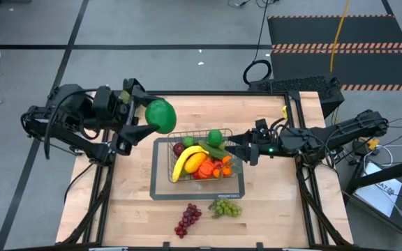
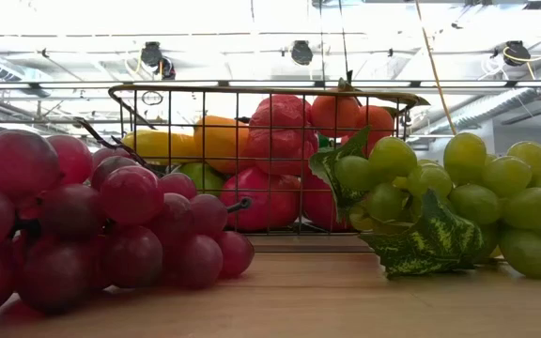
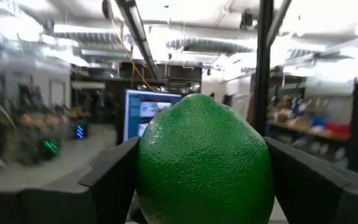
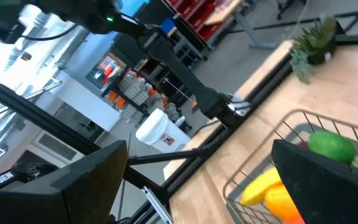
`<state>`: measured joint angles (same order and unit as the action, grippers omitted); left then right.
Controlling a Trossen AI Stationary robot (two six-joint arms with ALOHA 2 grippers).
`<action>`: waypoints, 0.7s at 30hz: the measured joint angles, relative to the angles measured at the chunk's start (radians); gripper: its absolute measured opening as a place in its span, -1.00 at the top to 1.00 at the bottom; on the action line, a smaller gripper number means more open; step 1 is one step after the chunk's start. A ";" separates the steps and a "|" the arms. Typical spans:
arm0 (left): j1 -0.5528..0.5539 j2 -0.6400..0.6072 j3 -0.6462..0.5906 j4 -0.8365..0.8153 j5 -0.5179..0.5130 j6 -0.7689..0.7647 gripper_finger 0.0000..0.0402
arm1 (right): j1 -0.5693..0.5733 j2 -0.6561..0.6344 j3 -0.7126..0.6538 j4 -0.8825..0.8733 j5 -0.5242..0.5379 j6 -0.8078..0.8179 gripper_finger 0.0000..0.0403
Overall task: Build produce basket
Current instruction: Put the lime into the gold wire basket
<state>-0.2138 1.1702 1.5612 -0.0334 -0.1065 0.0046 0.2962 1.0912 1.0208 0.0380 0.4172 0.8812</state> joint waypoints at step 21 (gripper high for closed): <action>0.000 0.023 0.000 -0.023 -0.087 -0.865 -0.58 | 0.000 0.000 0.000 0.060 -0.085 -0.116 -0.95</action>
<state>-0.2138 1.1928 1.5612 -0.0565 -0.1940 -0.8606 0.2962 1.0912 1.0210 0.0979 0.3321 0.7654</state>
